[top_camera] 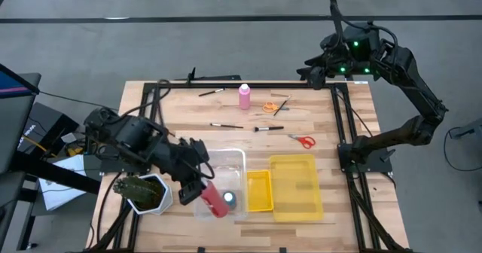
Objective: Pick & Place Paint Supplies
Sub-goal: Put the red paint bottle into the transparent bin
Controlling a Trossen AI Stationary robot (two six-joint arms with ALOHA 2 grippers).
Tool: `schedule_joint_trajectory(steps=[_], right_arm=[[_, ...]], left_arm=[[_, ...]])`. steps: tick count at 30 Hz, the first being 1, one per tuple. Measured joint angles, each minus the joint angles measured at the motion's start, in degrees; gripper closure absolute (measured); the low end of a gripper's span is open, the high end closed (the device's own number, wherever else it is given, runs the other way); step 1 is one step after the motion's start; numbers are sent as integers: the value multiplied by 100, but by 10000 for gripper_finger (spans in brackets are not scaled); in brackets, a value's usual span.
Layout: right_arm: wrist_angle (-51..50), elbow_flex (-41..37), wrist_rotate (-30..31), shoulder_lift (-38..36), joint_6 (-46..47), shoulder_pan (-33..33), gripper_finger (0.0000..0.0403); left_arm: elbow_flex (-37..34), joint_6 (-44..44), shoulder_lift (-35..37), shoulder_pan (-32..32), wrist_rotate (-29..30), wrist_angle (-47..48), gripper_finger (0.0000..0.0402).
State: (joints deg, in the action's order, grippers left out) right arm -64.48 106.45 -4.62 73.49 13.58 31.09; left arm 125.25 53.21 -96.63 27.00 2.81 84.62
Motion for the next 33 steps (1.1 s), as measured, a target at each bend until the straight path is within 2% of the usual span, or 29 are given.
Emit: schedule_joint_trajectory(steps=[7,33], right_arm=[[15,0,11,0,103,4,143],[19,0,12,0,58,4,143]], left_arm=[[-7,-177,-333,-13,-70,603,287],[-78,-796,-1087,-185,304,527,287]])
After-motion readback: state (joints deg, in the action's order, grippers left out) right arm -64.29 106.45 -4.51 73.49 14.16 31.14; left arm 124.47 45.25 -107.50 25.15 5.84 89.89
